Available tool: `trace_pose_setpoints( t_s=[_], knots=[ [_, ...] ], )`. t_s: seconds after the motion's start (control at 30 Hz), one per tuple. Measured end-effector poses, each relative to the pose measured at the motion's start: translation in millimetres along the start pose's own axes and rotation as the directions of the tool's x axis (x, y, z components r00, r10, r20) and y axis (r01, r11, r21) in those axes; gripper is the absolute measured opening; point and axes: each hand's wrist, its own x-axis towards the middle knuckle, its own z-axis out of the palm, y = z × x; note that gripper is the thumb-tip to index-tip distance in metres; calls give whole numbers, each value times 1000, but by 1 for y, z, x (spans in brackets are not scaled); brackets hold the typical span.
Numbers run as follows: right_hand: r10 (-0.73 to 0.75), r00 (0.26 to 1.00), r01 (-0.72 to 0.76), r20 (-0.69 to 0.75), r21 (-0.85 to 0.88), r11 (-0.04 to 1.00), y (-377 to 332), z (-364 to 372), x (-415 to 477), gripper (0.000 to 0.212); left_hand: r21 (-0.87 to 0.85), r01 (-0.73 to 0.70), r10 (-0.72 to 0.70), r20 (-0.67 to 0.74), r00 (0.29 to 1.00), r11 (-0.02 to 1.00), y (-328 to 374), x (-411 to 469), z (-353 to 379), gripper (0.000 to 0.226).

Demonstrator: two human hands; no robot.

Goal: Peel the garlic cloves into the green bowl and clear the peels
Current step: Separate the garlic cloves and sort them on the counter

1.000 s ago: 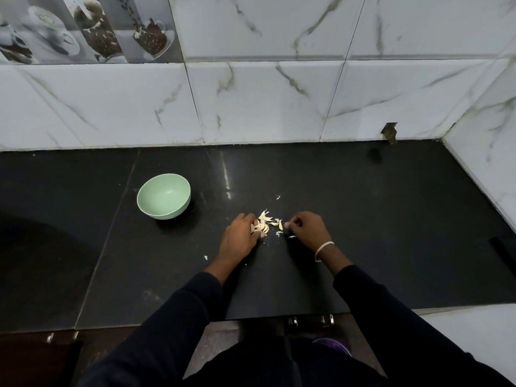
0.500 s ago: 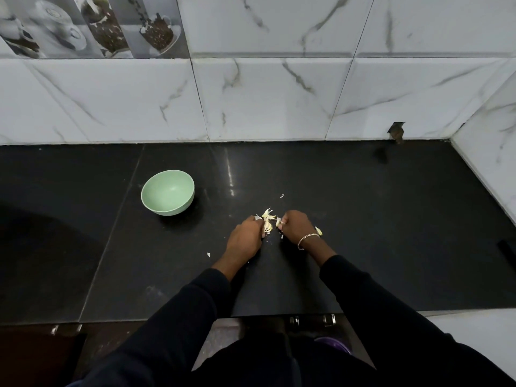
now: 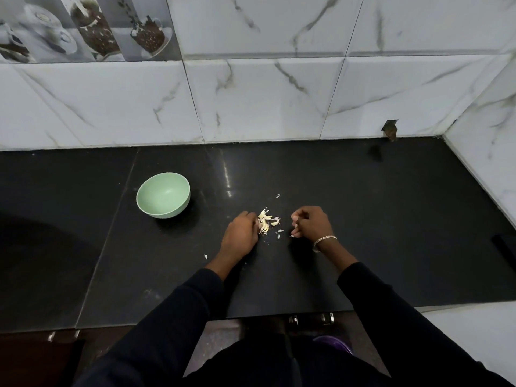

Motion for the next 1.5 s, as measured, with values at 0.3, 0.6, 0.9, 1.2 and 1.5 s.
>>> trace_pose_setpoints(
  t_s=[0.3,0.6,0.9,1.2,1.5],
  knots=[
    [-6,1000,0,-10,-501,865,33,-46,-8,8,-386,97,-18,202,979,917,37,5,5,13],
    [-23,999,47,49,-593,804,43,-44,-15,16,-215,196,-188,56,980,957,34,8,10,23],
    [-201,979,157,-43,-469,869,36,-28,-12,6,-116,146,-150,-26,988,982,9,7,-1,4],
    [-175,919,358,353,-561,746,2,7,-7,17,-6,-137,132,307,943,991,36,-11,26,30],
    [-161,884,400,439,-532,746,11,9,-17,10,104,-221,183,288,940,970,37,-16,38,21]
  ],
)
